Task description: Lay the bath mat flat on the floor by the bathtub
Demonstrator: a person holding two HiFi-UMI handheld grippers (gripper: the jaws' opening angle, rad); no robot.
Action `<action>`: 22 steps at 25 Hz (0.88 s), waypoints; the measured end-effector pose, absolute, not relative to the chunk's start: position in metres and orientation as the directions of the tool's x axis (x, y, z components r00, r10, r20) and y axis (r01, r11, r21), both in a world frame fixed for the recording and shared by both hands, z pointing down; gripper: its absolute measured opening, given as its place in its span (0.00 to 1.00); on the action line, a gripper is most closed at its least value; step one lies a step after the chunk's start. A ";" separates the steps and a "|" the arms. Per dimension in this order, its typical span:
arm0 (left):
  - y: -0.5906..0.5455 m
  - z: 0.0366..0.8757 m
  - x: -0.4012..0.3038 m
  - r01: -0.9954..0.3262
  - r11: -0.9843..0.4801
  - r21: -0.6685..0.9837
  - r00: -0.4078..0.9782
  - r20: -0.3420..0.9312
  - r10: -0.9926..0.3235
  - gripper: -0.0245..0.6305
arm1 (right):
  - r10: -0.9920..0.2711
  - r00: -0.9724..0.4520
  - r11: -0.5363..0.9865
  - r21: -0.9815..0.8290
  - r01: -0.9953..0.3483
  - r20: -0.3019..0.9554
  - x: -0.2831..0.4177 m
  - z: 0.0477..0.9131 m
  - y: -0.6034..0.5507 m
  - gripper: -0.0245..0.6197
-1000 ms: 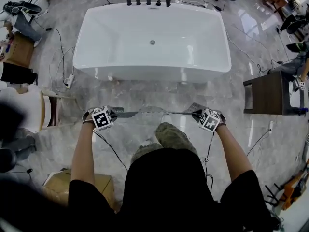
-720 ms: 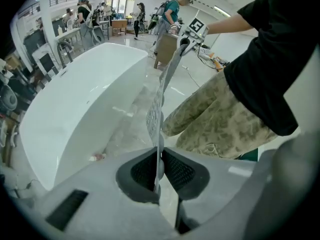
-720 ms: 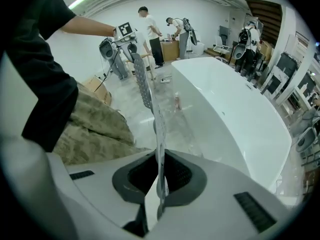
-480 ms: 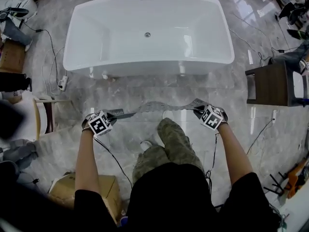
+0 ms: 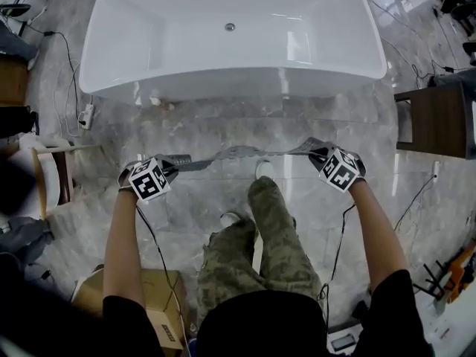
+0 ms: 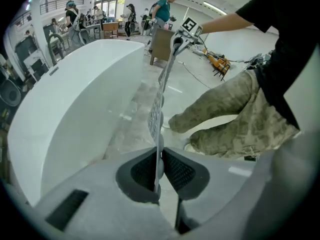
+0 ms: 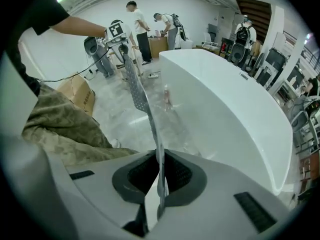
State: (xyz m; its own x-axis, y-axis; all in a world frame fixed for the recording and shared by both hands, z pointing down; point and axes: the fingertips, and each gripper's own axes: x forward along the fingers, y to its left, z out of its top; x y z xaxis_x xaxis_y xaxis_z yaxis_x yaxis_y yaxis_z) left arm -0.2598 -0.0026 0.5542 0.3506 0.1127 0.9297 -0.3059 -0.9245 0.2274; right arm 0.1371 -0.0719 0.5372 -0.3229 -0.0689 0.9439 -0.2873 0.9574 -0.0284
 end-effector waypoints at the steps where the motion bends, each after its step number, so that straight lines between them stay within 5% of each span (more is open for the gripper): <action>1: -0.005 0.571 -0.260 -0.301 -0.927 0.223 0.348 0.931 0.111 0.08 | -0.065 -0.325 0.955 -0.035 -0.294 0.943 0.138 0.556 -0.073 0.08; 22: 0.018 0.816 -0.249 -0.294 -0.895 0.337 0.334 0.913 0.234 0.08 | 0.078 -0.374 0.936 -0.197 -0.292 0.924 0.146 0.823 -0.059 0.08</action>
